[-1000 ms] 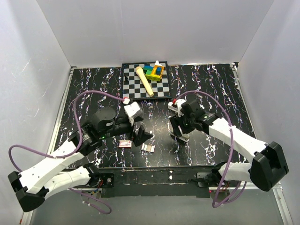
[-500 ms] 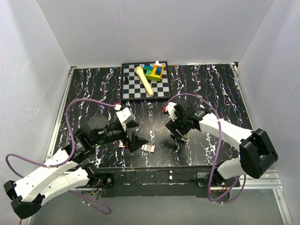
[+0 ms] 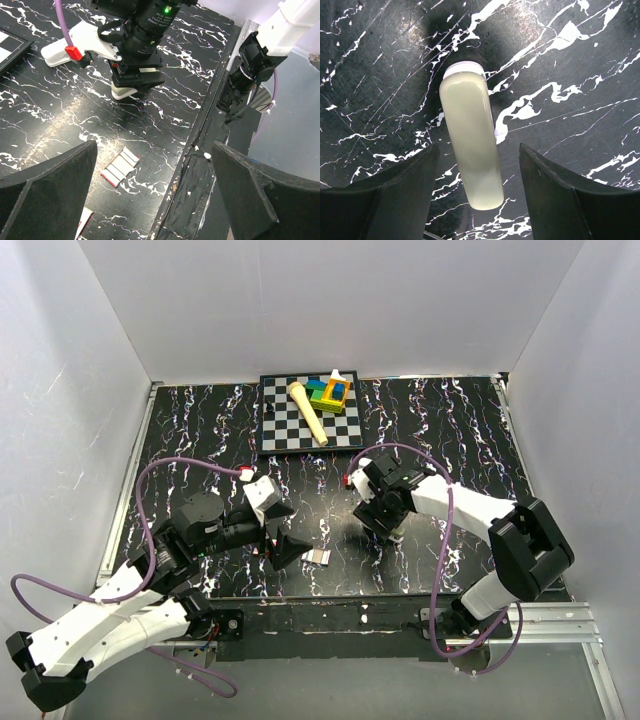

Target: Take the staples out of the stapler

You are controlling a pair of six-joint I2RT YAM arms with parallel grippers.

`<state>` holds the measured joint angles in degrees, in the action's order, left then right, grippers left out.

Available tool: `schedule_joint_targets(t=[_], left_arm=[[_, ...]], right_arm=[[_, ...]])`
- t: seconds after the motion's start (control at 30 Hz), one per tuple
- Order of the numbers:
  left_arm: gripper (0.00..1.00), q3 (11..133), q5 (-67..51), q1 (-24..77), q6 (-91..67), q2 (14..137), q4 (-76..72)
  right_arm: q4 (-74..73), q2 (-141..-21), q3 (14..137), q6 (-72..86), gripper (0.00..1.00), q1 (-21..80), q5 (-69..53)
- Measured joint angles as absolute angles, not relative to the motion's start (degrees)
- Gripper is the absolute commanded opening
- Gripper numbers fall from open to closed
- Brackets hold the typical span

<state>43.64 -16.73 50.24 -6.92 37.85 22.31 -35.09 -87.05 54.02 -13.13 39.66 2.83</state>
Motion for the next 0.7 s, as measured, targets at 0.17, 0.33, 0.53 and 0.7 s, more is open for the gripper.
schedule_joint_targets(t=[0.17,0.33,0.53,0.7], left_arm=[[0.98,43.5,-16.7,50.2,-6.9,37.3,22.3],[0.98,43.5,-16.8,50.2,-6.9,37.4,22.3],[0.98,43.5,-16.8,50.2,-7.1,37.7,22.4],[0.98,43.5,-17.0,50.3,-7.1,37.9,22.5]], right_arm=[[-35.5,-88.5,54.3,-13.6,0.59,39.7,2.9],[-36.0,-89.4,54.7,-13.8,0.5,39.7,2.9],[-36.2,-89.4,55.0,-13.9,0.37,39.7,3.0],[-36.6,-89.4,55.8,-13.9,0.32,39.7,3.0]])
